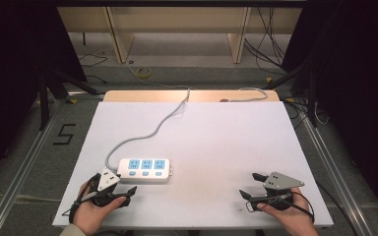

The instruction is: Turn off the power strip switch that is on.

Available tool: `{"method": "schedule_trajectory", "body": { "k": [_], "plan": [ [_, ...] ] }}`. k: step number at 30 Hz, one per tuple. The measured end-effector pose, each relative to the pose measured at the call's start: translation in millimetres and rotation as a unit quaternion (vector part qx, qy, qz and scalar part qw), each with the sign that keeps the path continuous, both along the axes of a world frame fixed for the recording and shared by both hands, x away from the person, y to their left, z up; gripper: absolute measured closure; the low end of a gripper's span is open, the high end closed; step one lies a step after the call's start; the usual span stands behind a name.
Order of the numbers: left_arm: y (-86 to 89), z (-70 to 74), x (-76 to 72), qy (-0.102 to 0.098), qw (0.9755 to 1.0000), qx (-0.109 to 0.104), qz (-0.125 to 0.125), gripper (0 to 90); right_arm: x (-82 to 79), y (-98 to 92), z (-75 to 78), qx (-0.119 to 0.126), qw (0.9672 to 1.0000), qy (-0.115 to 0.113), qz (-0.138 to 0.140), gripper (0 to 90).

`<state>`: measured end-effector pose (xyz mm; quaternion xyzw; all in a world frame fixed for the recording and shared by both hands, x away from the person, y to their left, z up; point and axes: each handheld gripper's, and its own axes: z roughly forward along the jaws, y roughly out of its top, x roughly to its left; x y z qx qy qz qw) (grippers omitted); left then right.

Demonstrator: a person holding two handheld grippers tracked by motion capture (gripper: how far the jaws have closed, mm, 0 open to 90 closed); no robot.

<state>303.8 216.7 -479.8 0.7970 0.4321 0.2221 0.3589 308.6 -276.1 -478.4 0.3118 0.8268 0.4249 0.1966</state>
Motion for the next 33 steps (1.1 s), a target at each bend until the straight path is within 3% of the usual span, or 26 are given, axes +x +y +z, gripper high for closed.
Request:
{"method": "schedule_trajectory", "body": {
  "k": [5,7,15,19,26,33],
  "plan": [
    [-0.3,1.8,-0.9,-0.001,1.0000,0.005,0.001,41.0,-1.4,-1.0,0.4,0.000,1.0000,0.000,-0.005,26.6],
    [0.0,2.8,-1.8,0.002,0.9999,0.015,0.000,47.0,-1.4,-1.3,0.9,0.000,1.0000,-0.002,-0.006,26.6],
    [5.1,8.4,-4.7,0.014,0.9996,0.023,0.007,88.8,-1.3,0.2,1.4,0.002,1.0000,-0.001,-0.005,26.7],
    [2.9,10.5,-4.9,0.025,0.9993,0.027,-0.001,89.5,-2.2,0.1,2.2,0.004,1.0000,-0.004,-0.005,26.7],
    [-3.1,13.1,-6.2,0.042,0.9990,0.004,-0.011,89.7,-2.2,1.9,2.6,0.007,1.0000,-0.003,-0.005,26.7],
    [-5.5,14.6,-6.1,0.050,0.9986,0.008,-0.015,89.7,-2.6,3.0,2.8,0.007,1.0000,-0.004,-0.004,26.7]
  ]
}}
